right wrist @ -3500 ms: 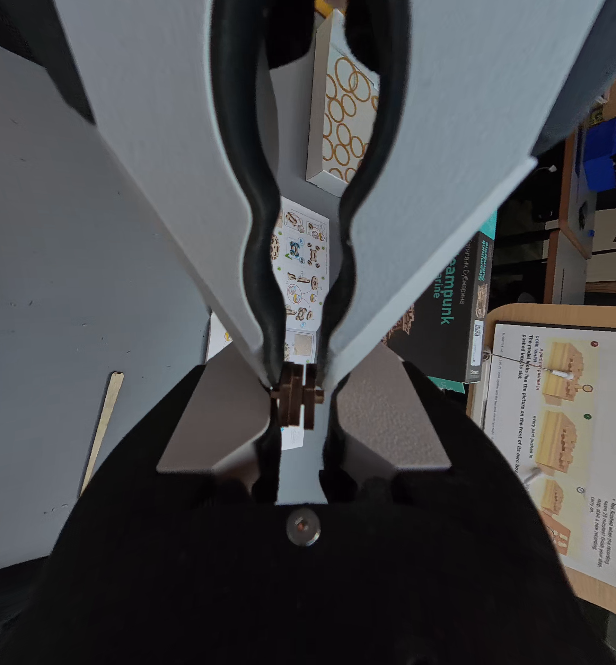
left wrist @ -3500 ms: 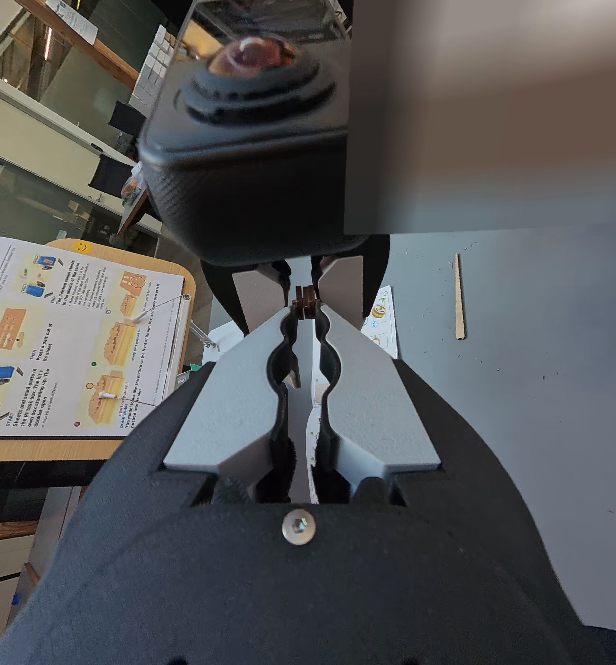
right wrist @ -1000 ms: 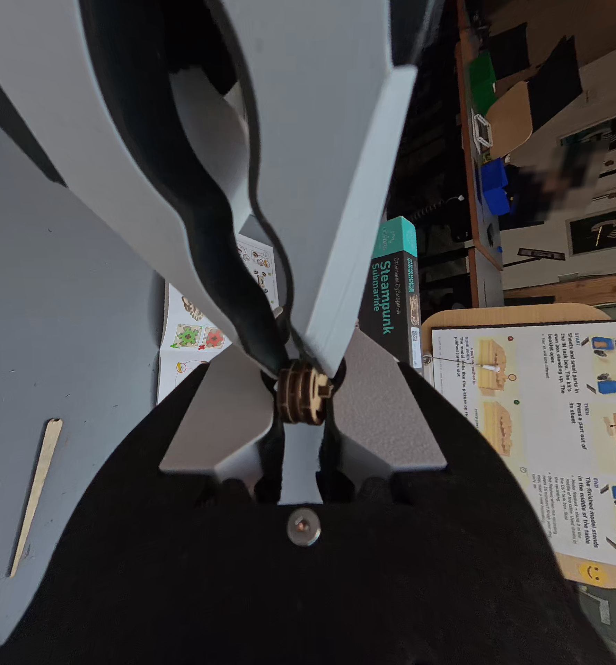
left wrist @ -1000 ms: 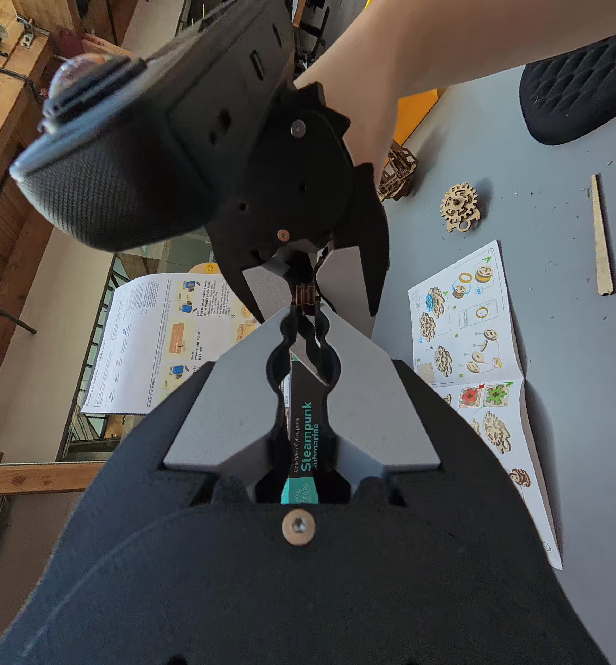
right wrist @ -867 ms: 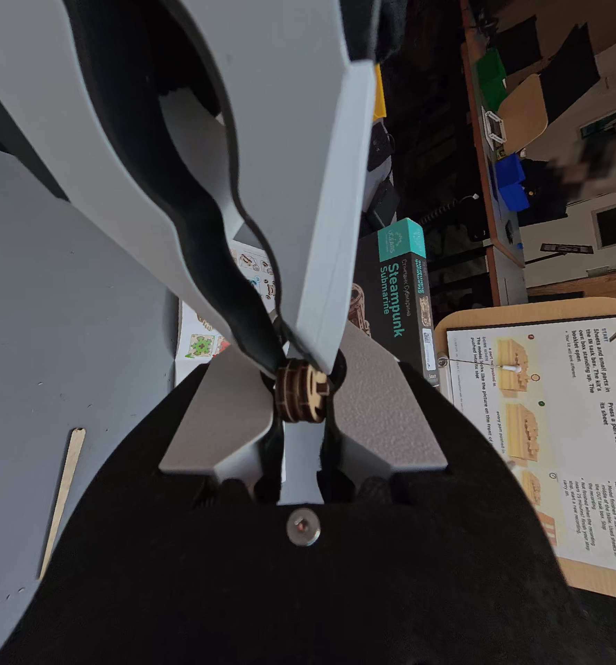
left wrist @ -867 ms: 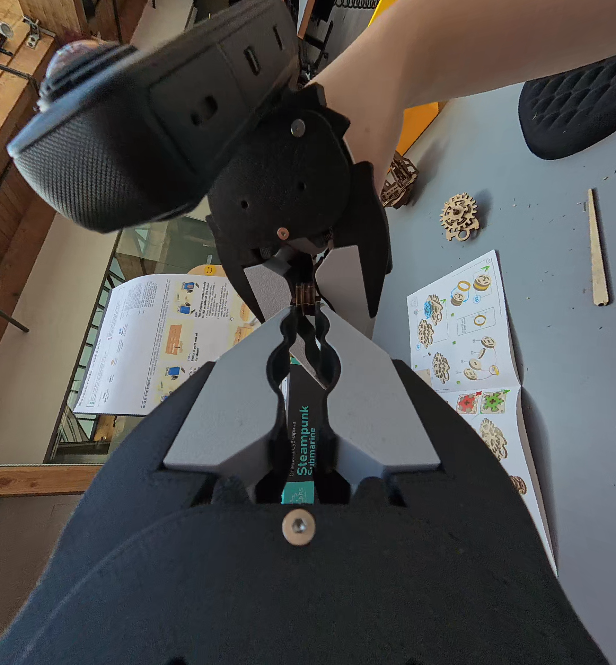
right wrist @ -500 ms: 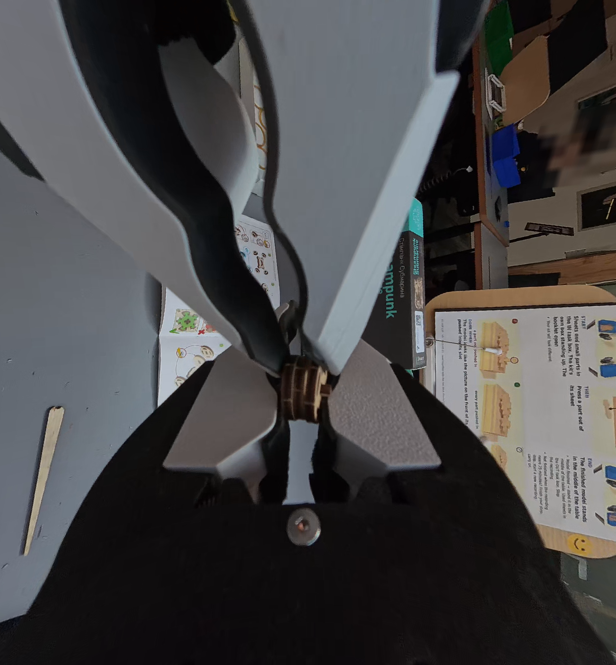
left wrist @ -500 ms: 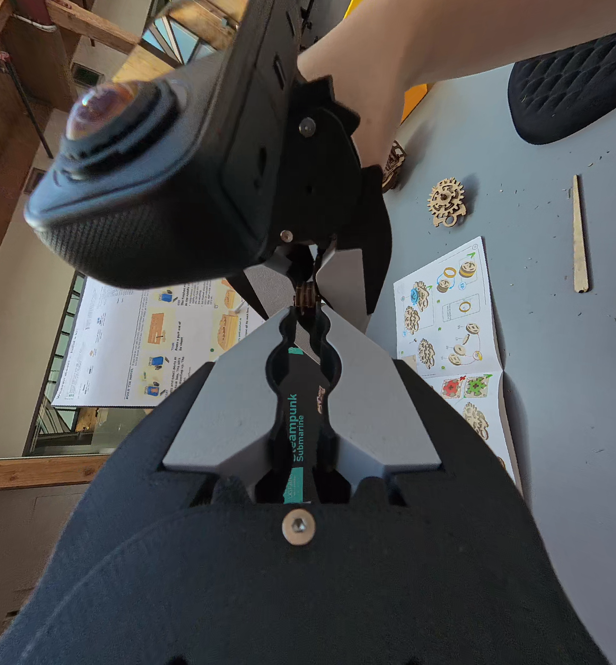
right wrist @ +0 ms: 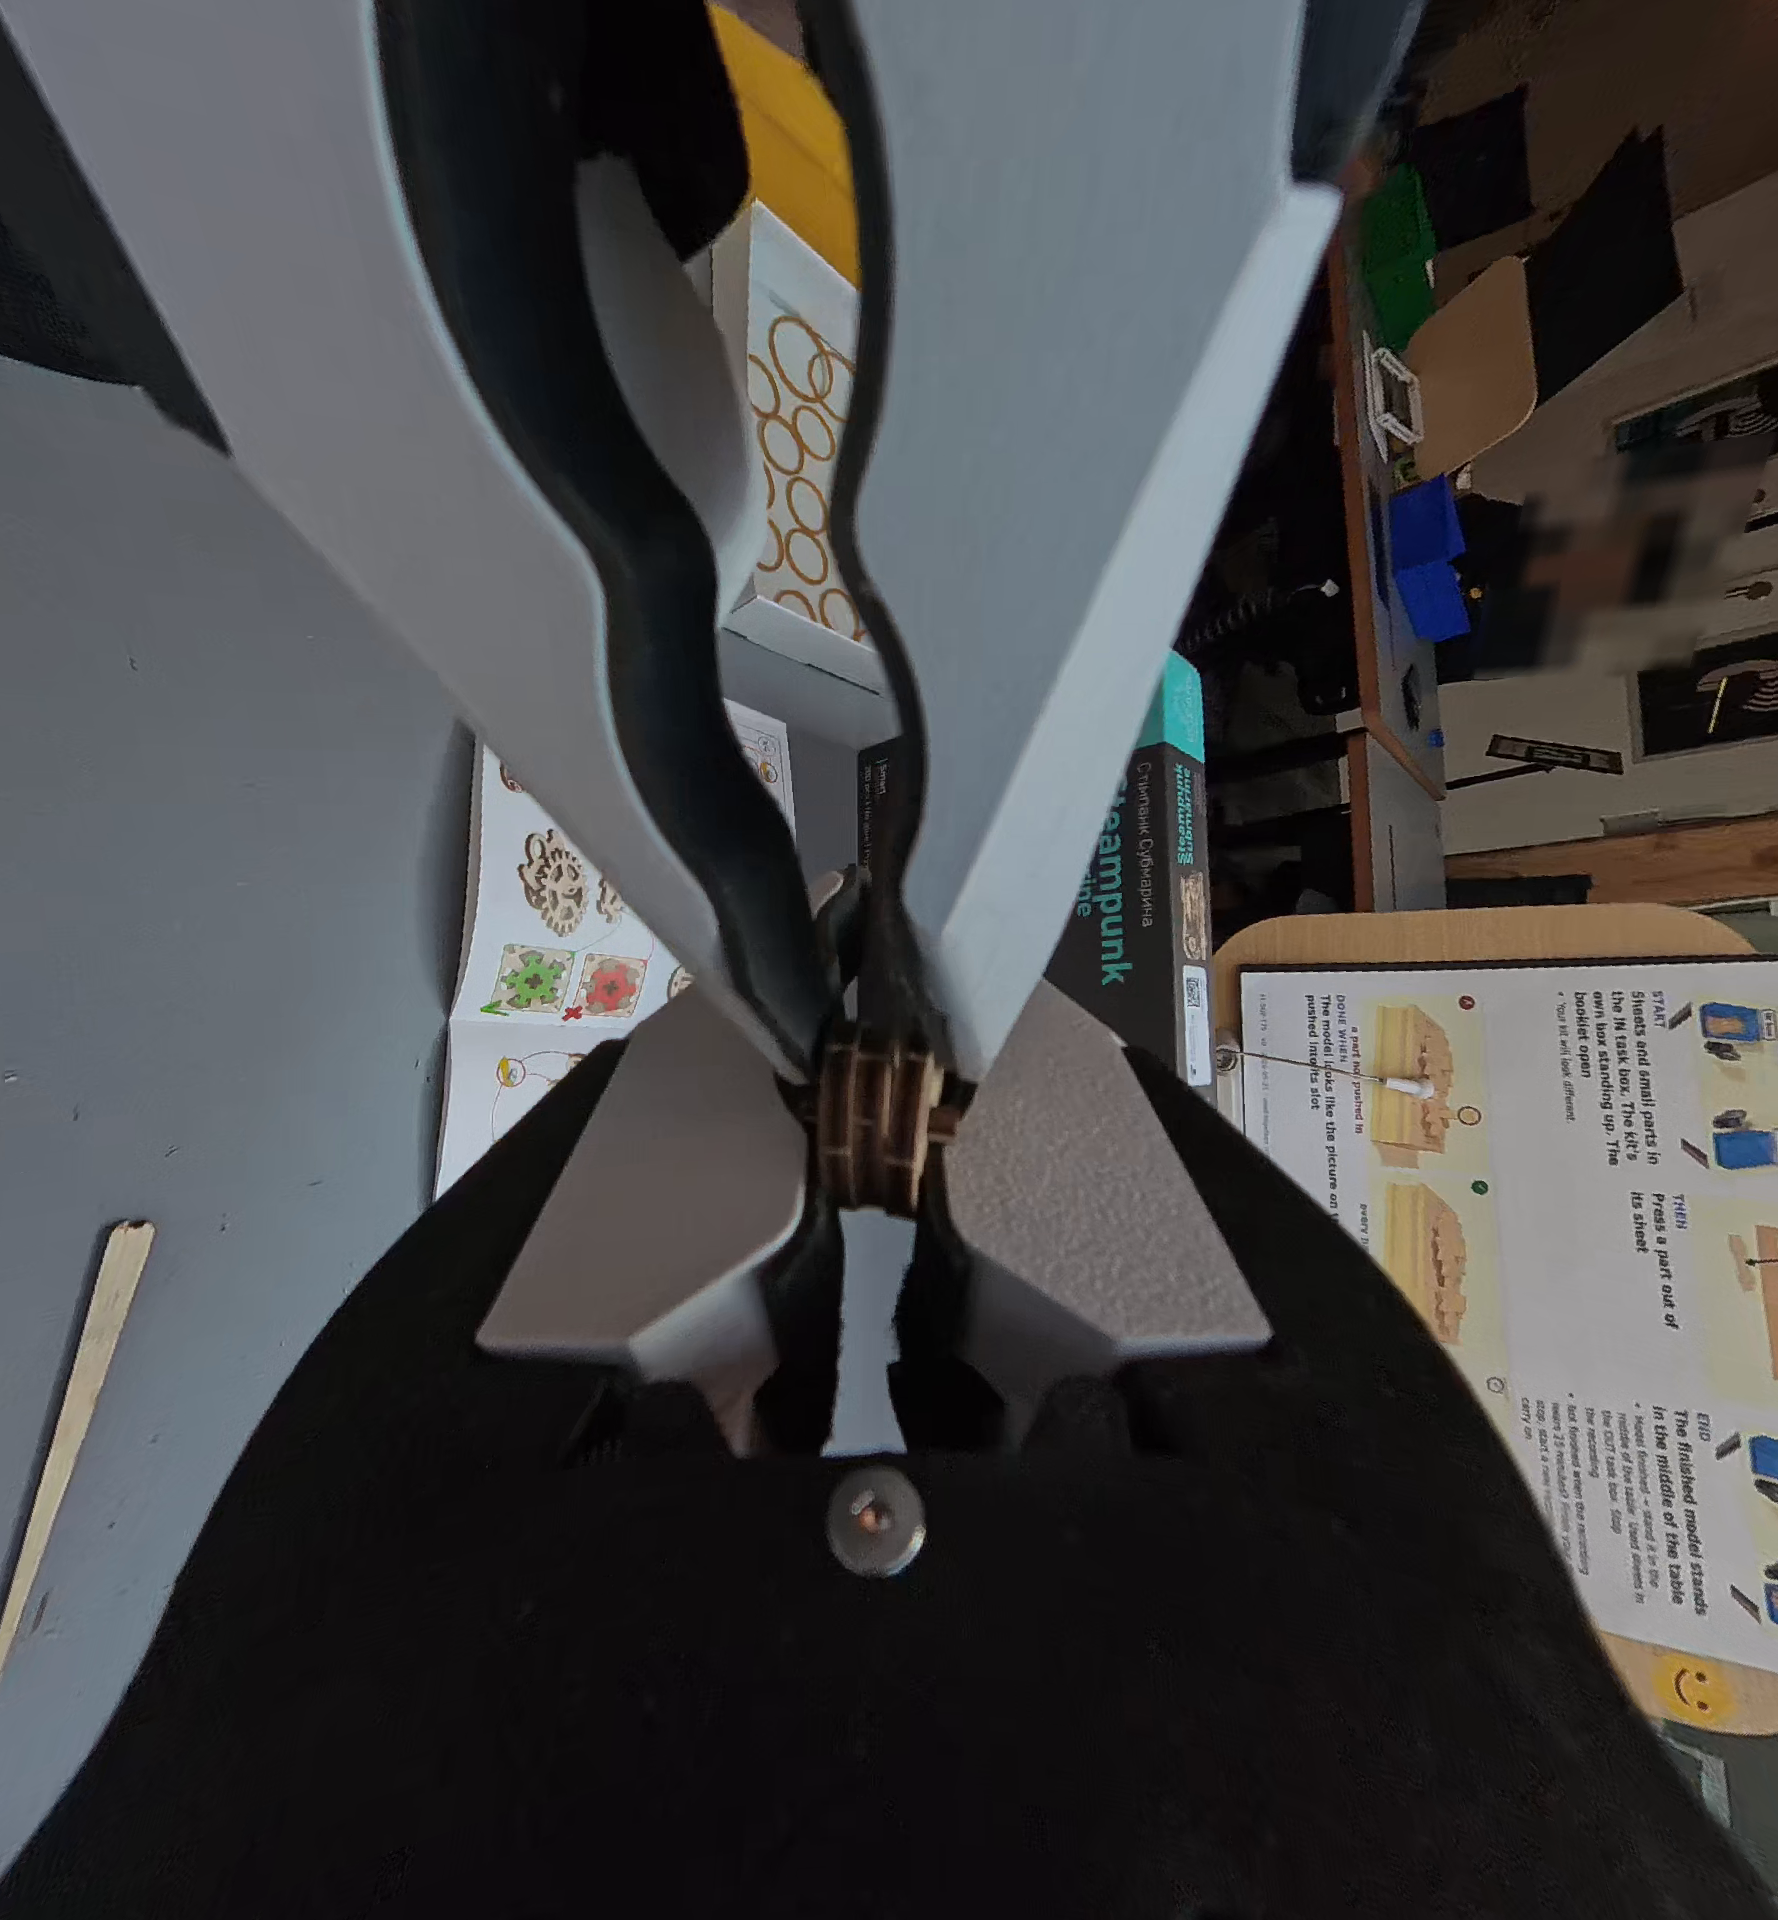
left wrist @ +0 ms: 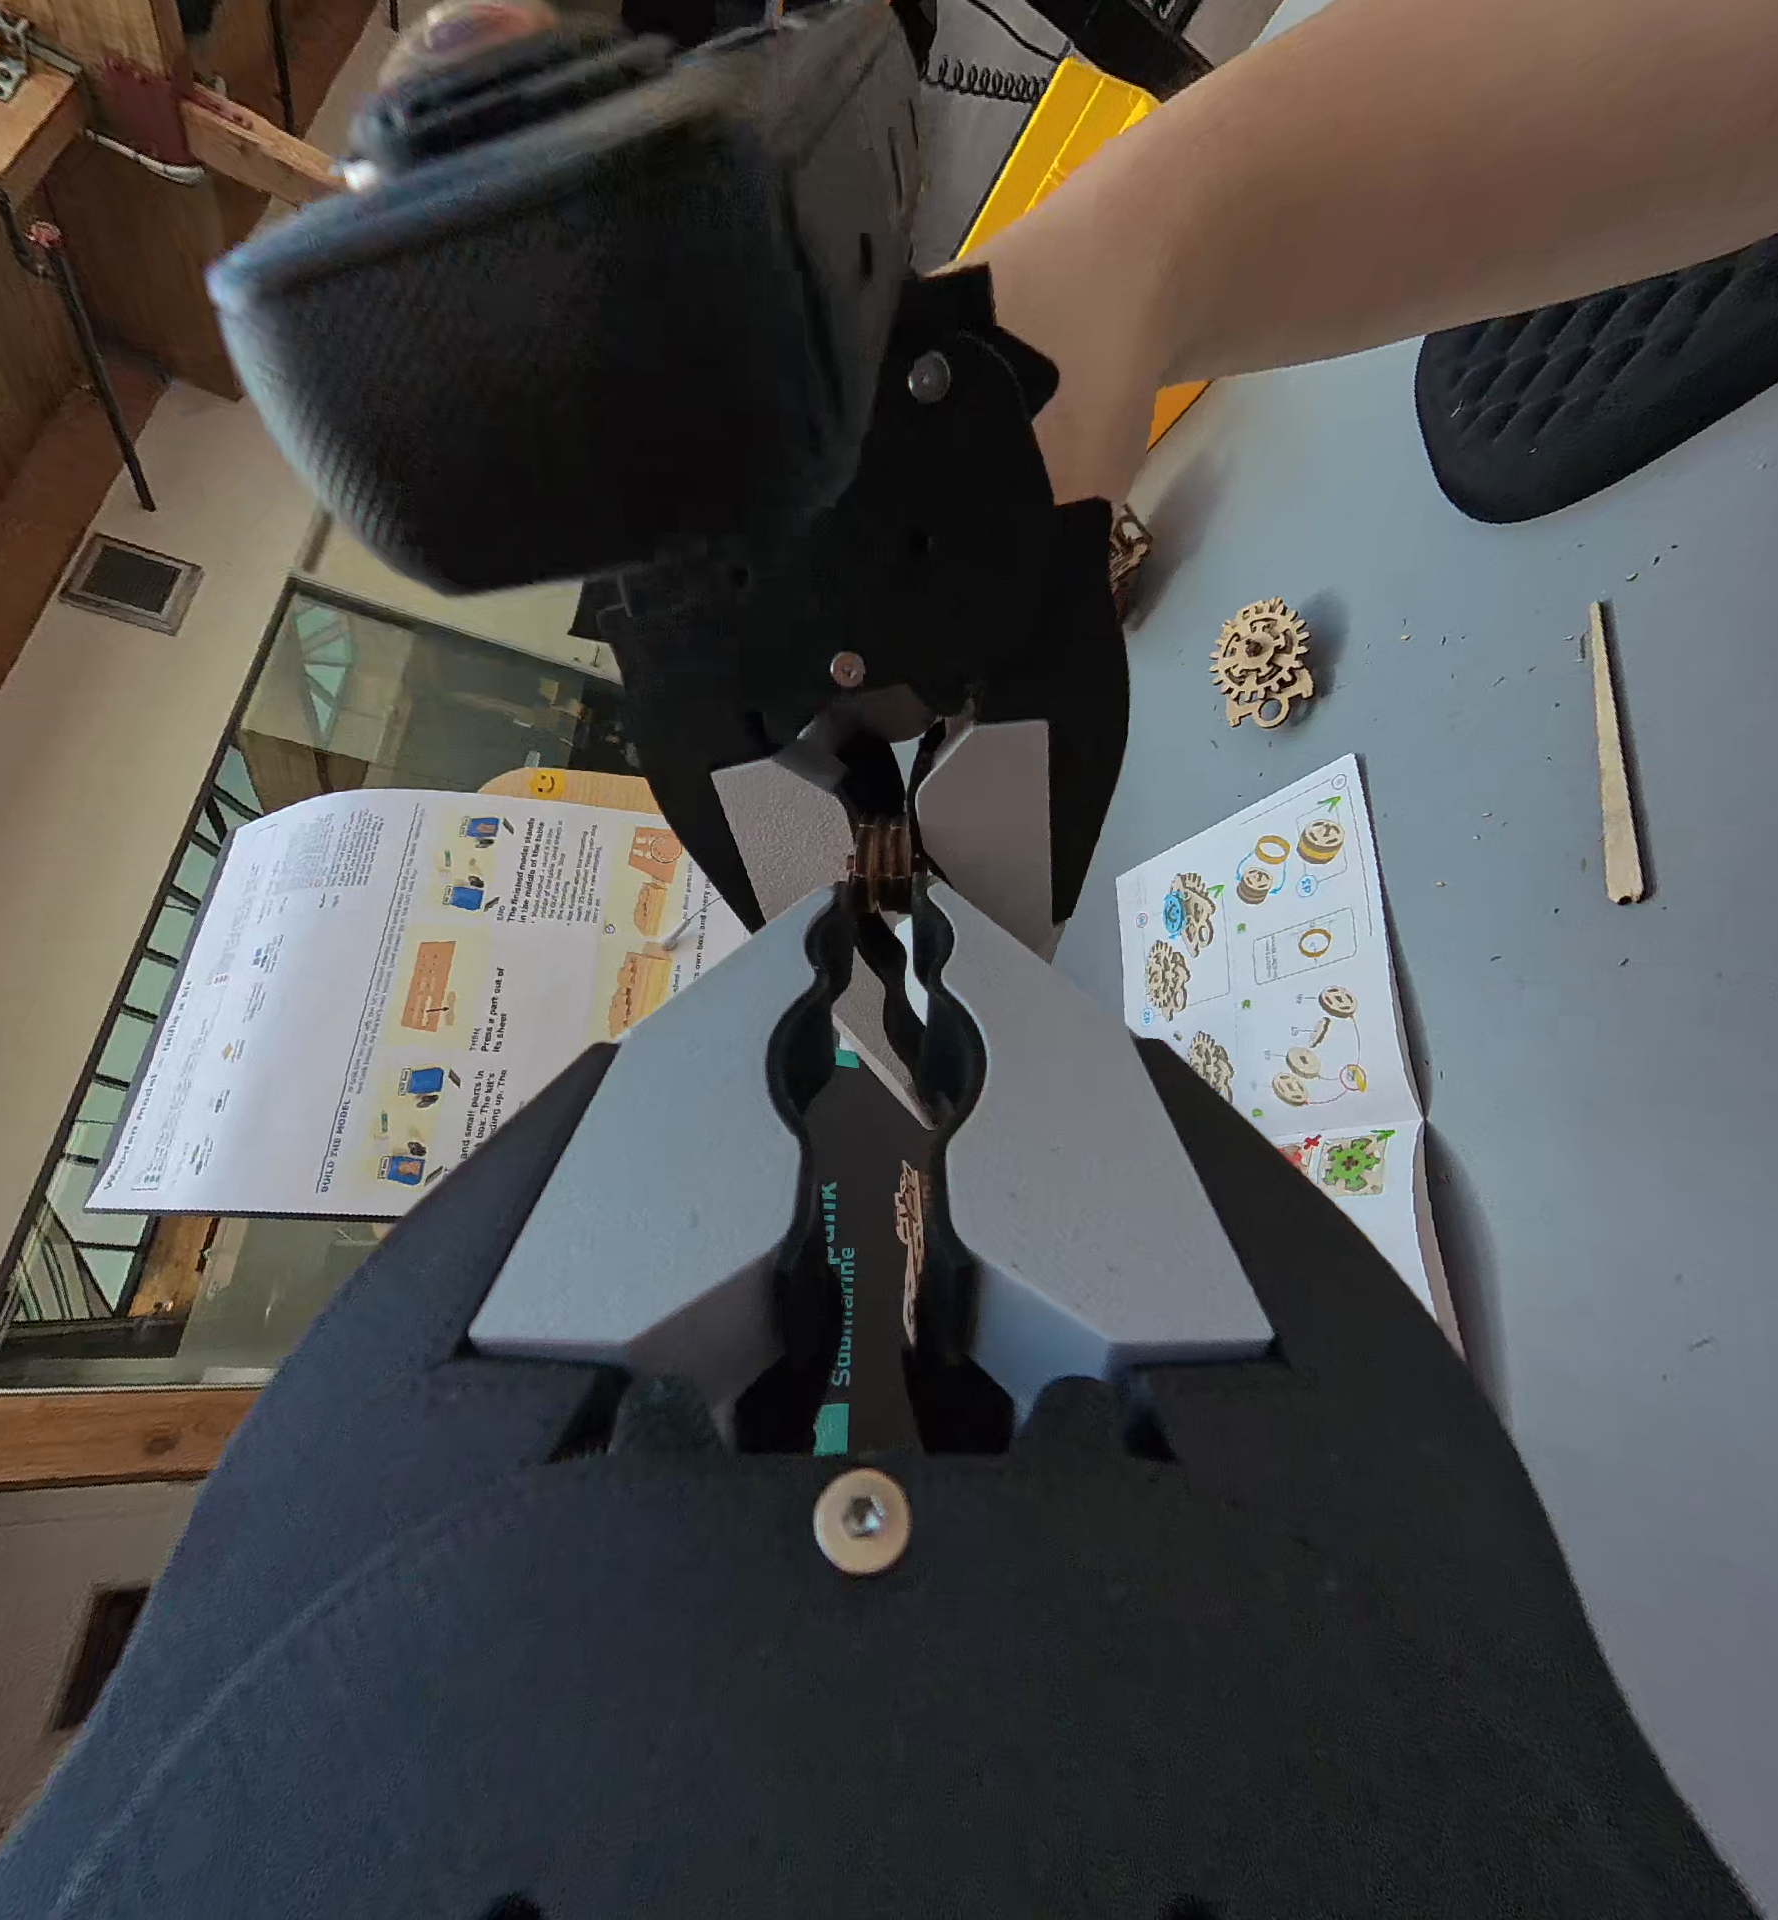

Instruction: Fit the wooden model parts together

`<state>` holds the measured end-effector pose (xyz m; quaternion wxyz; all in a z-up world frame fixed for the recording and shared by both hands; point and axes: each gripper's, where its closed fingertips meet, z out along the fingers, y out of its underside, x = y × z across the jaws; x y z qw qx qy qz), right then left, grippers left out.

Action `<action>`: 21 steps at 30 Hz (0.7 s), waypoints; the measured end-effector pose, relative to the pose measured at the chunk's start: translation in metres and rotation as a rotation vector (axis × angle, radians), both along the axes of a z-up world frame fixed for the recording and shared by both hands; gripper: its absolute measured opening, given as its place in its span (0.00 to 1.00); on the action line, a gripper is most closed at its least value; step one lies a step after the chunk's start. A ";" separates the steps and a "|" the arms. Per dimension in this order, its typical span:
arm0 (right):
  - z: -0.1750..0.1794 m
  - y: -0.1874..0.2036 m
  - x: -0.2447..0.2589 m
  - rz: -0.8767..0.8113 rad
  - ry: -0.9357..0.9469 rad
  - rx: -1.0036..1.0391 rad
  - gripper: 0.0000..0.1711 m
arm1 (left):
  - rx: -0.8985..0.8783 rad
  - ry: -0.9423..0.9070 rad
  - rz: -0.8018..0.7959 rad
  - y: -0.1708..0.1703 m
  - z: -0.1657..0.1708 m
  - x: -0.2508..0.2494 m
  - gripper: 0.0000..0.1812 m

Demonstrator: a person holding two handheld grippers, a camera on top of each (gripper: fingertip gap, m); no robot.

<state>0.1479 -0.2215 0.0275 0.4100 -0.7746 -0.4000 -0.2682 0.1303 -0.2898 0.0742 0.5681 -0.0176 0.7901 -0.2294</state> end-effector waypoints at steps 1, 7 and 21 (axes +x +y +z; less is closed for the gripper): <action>0.003 -0.001 -0.003 0.027 -0.020 0.016 0.02 | -0.023 0.001 -0.021 -0.003 0.002 -0.003 0.05; 0.013 -0.004 -0.018 0.154 -0.089 0.097 0.03 | -0.009 -0.024 -0.076 -0.011 0.003 -0.011 0.05; 0.025 -0.004 -0.023 0.232 -0.057 0.190 0.04 | 0.020 -0.046 -0.018 -0.014 0.008 -0.005 0.04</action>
